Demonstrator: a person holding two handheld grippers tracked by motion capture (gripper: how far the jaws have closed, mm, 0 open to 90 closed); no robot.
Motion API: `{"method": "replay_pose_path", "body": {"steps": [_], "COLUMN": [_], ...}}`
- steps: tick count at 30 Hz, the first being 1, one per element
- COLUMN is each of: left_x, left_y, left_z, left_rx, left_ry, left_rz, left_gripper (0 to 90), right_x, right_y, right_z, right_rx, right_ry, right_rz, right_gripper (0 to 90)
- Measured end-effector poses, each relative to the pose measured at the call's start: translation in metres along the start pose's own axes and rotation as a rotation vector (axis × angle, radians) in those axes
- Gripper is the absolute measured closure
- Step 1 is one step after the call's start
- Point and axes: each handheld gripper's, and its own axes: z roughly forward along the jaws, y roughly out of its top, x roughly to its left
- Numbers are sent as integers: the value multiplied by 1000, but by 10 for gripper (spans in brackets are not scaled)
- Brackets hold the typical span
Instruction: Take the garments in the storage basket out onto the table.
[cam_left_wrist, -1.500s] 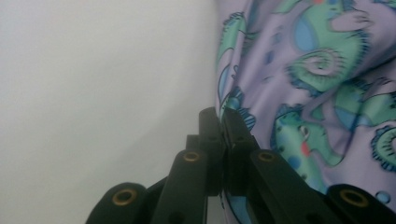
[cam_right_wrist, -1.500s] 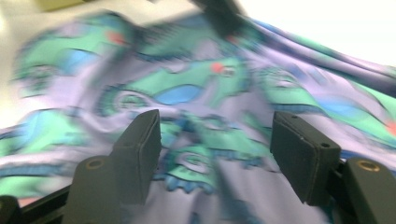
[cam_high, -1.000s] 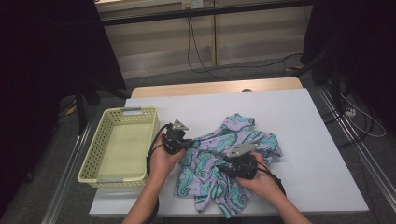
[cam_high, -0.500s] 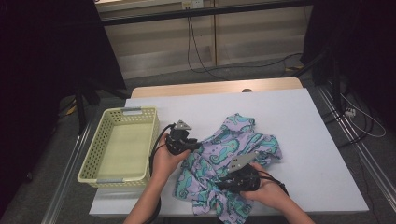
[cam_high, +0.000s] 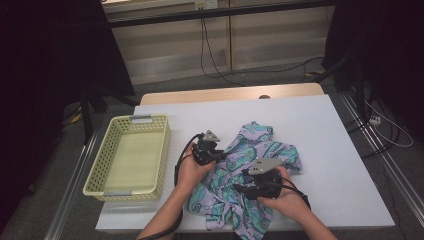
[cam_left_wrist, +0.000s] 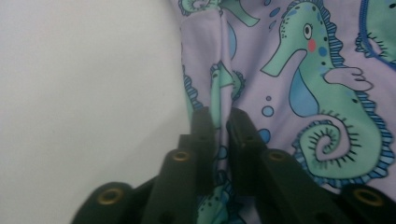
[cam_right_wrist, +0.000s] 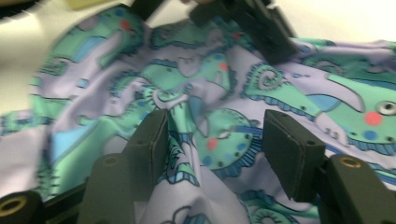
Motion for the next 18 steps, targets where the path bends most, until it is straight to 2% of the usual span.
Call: {"method": "replay_pose_path", "body": {"steps": [2, 4, 5, 8, 10, 12, 13, 16, 18], "left_x": [-1, -1, 2, 7, 9, 10, 10, 9, 9], "left_y": [0, 0, 0, -2, -4, -4, -6, -9, -14], "left_z": [-4, -7, -16, -33, -43, -47, -54, -58, -63], "left_rx": [18, 15, 13, 5, 4, 2, -4, -4, 6], "left_ry": [12, 21, 50, 100, 143, 150, 154, 159, 167], "left_rz": [9, 3, 2, -11, -32, -48, -68, -73, -81], "left_gripper": [875, 879, 880, 882, 882, 882, 882, 883, 883], "right_x": [-2, -4, -7, -9, -9, -8, -8, -9, -12], "right_y": [0, 0, 1, 2, 3, 4, 7, 11, 17], "right_z": [1, 1, 1, -1, -2, -3, -3, -3, -1], "right_rx": [-1, -6, -17, -21, -23, -27, -40, -56, -80], "right_ry": [-21, -28, -45, -49, -64, -68, -78, -95, -126], "right_rz": [13, 19, 23, 42, 30, 24, 16, 11, 25], "right_gripper": [409, 405, 399, 371, 366, 363, 358, 357, 348]}}
